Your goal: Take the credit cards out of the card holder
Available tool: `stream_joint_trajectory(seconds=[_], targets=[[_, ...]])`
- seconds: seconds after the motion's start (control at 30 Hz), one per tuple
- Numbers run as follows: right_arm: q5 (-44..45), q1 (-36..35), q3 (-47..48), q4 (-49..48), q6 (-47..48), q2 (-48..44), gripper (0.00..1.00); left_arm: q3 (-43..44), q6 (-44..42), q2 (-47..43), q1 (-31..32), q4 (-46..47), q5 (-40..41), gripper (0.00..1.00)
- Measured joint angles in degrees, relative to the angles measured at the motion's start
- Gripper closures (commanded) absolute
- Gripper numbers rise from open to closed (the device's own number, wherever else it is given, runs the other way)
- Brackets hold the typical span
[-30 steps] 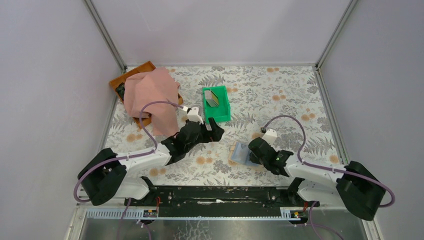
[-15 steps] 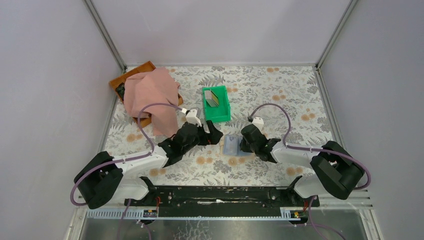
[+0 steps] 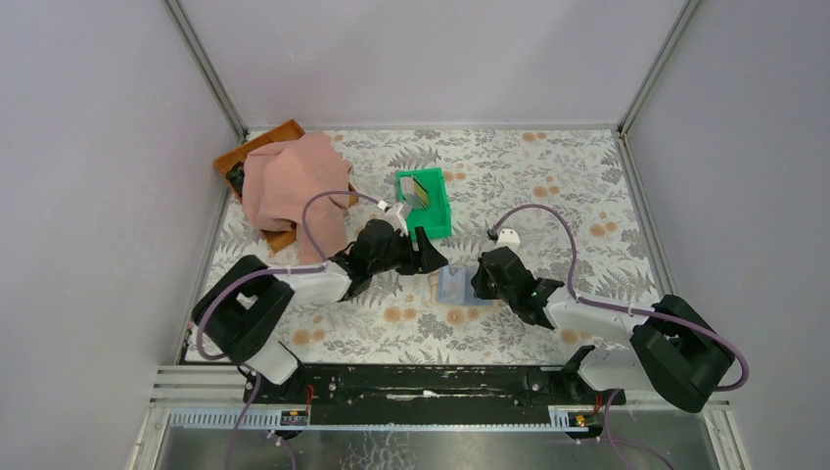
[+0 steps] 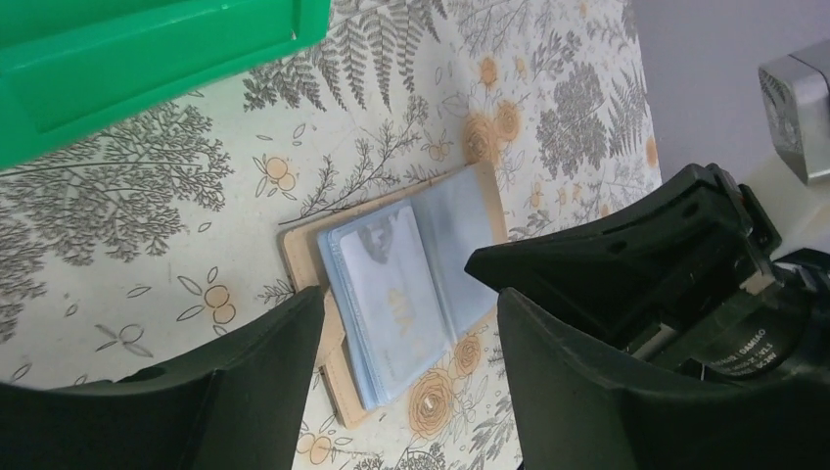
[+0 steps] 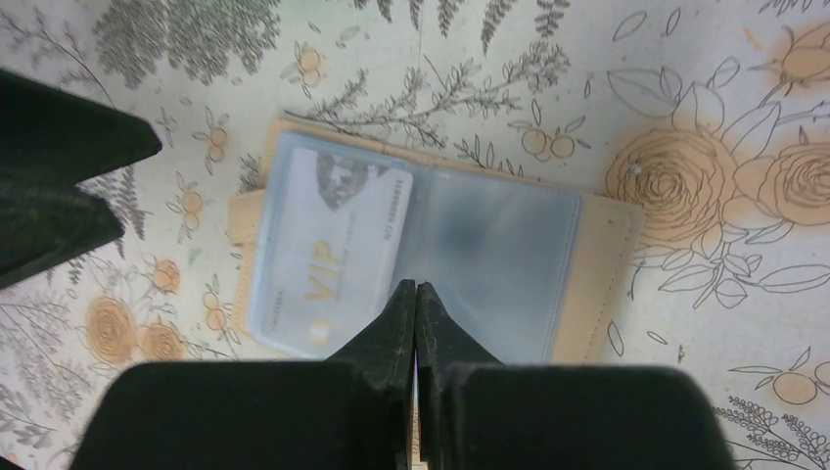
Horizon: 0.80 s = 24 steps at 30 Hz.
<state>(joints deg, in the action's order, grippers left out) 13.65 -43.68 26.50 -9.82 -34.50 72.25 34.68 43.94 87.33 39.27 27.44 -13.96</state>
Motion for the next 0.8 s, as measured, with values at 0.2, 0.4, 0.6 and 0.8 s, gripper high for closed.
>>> stream_joint_trajectory(seconds=[0.2,0.4,0.6,0.8], targets=[[-2.0,0.0,-3.1,-2.4,0.5,0.8,1.00,4.1,1.2,7.1,-0.9,1.2,-6.7,0.30],[-3.7,0.1,-4.9,-5.0,0.3,1.3,1.00,5.8,1.8,9.7,-0.7,3.5,-8.8,0.30],[-4.3,0.1,-5.0,-6.6,0.2,2.3,1.00,5.8,1.6,10.4,0.2,3.4,-8.5,0.29],[-4.3,0.1,-5.0,-6.8,0.0,2.5,1.00,6.8,0.9,12.3,2.8,2.1,-6.6,0.29]])
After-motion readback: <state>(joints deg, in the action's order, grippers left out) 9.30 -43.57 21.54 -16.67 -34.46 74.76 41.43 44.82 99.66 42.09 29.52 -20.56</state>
